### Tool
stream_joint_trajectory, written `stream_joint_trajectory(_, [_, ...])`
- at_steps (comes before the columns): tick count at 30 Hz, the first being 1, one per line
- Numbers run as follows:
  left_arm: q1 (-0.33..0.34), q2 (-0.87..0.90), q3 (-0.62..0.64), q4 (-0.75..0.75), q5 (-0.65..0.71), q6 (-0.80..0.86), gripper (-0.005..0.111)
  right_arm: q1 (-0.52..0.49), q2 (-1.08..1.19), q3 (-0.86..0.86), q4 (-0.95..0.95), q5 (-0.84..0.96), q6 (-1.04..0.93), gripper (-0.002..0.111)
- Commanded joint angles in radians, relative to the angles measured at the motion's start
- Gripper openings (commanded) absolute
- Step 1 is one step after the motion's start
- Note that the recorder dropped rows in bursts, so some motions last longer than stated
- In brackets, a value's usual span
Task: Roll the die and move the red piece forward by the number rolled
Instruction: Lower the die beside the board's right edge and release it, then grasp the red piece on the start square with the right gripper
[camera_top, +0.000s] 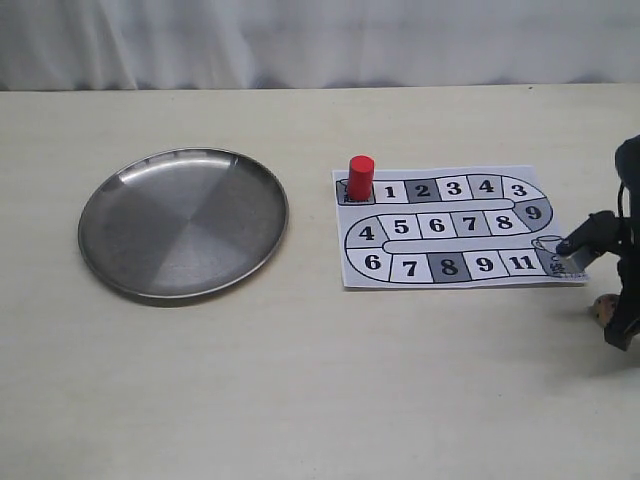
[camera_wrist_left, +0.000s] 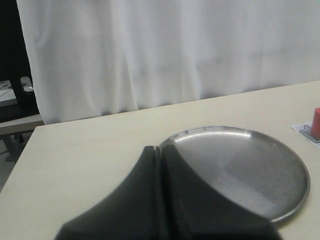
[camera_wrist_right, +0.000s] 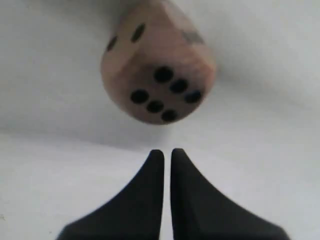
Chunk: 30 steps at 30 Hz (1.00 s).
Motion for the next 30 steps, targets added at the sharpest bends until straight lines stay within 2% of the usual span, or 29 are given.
stream_joint_trajectory(1, [-0.008, -0.001, 0.002, -0.002, -0.01, -0.001, 0.0, -0.013, -0.093, -0.008, 0.054, -0.035, -0.074, 0.004])
stream_joint_trajectory(8, [-0.008, -0.001, 0.002, -0.002, -0.01, -0.001, 0.0, -0.063, -0.271, 0.06, 0.239, -0.115, -0.229, 0.004])
stream_joint_trajectory(16, [-0.008, -0.001, 0.002, -0.002, -0.01, -0.001, 0.0, -0.106, -0.285, 0.16, 0.263, -0.184, -0.231, 0.004])
stream_joint_trajectory(26, [-0.008, -0.001, 0.002, -0.002, -0.01, -0.001, 0.0, -0.104, -0.279, 0.161, 0.265, -0.256, -0.227, 0.004])
stream_joint_trajectory(30, [-0.008, -0.001, 0.002, -0.002, -0.01, -0.001, 0.0, -0.104, -0.31, 0.088, 0.373, -0.253, -0.227, 0.004])
